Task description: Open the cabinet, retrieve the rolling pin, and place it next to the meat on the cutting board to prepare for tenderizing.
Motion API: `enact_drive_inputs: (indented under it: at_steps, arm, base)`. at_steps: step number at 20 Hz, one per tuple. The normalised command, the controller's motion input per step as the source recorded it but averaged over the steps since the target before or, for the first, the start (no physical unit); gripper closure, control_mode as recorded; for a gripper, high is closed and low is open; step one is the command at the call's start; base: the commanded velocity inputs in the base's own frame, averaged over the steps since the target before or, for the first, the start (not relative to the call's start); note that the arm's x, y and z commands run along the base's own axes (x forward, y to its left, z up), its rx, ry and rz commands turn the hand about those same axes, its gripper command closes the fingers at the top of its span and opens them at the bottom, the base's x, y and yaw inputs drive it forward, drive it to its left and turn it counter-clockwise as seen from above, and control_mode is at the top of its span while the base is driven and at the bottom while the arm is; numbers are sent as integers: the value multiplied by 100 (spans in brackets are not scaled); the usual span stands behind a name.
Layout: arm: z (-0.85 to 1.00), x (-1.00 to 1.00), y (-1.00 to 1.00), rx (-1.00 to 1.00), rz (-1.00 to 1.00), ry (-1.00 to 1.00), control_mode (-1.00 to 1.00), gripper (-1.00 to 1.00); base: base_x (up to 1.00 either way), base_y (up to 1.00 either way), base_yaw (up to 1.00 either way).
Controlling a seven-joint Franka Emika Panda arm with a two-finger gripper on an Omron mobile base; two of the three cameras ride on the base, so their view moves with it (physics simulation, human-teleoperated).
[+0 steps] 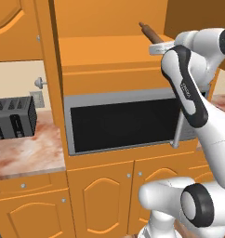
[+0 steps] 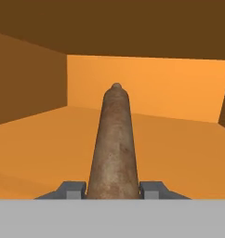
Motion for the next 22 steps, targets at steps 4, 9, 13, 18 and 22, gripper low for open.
enact_drive_inputs:
  at_steps: [4, 9, 13, 18, 22]
  arm:
    - [0, -4, 3, 0, 0, 0, -100, 100]
    - [-6, -6, 3, -1, 0, -2, 100, 100]
    - [0, 0, 0, 0, 0, 0, 100, 100]
    - [0, 0, 0, 0, 0, 0, 100, 100]
    - [0, 0, 0, 0, 0, 0, 100, 100]
  base:
    - [0, 0, 0]
    - [-56, 13, 0]
    - [-100, 35, 0]
    - [-100, 20, 0]
    - [-100, -4, 0]
